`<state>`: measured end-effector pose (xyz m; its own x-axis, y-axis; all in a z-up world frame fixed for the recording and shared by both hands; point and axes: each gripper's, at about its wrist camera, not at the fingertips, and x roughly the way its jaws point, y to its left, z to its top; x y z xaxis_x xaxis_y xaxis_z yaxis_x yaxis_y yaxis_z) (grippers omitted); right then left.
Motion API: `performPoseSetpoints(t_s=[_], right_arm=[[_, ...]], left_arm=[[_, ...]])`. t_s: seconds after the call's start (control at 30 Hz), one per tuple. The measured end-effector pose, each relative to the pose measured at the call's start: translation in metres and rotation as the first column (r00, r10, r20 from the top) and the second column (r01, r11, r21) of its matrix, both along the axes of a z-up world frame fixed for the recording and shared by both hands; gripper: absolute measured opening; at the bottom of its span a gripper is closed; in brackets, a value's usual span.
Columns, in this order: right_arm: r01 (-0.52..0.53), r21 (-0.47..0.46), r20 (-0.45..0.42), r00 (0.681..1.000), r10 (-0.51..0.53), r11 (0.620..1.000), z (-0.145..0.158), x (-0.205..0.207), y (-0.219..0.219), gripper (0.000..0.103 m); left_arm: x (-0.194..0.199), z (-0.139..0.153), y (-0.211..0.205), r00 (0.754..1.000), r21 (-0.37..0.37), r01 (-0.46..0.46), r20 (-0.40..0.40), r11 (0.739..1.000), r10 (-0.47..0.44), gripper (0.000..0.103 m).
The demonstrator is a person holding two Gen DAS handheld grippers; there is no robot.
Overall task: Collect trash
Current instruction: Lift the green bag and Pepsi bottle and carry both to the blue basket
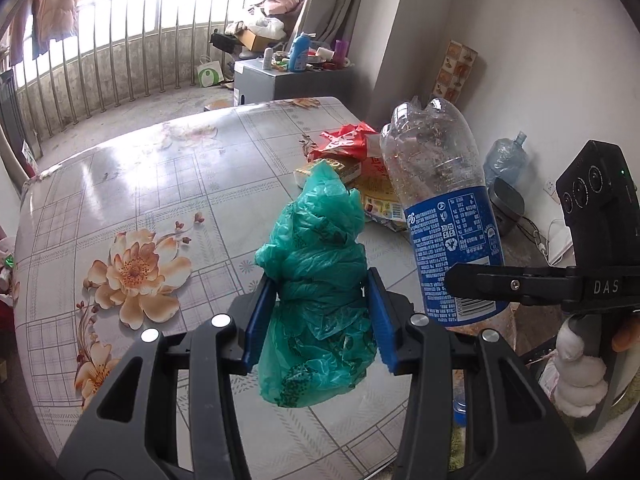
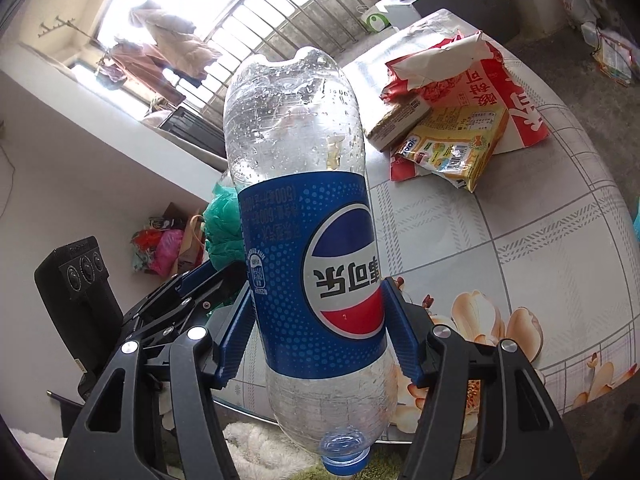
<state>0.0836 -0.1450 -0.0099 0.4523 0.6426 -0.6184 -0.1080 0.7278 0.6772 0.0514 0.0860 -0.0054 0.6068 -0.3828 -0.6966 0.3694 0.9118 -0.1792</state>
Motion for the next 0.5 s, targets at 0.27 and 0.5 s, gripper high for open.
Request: performPoseSetpoints(t_s=[0.27, 0.5], right_arm=[[0.220, 0.106, 0.072, 0.971, -0.228, 0.970, 0.021, -0.038, -0.095, 0.061], [0.500, 0.177, 0.067, 0.853, -0.517, 0.848, 0.014, -0.090, -0.209, 0.061]], left_arm=[[0.022, 0.047, -0.083, 0.972, -0.038, 0.228, 0.065, 0.973, -0.226, 0.042], [0.048, 0.065, -0.196, 0.895, -0.062, 0.445, 0.047, 0.893, -0.443, 0.043]])
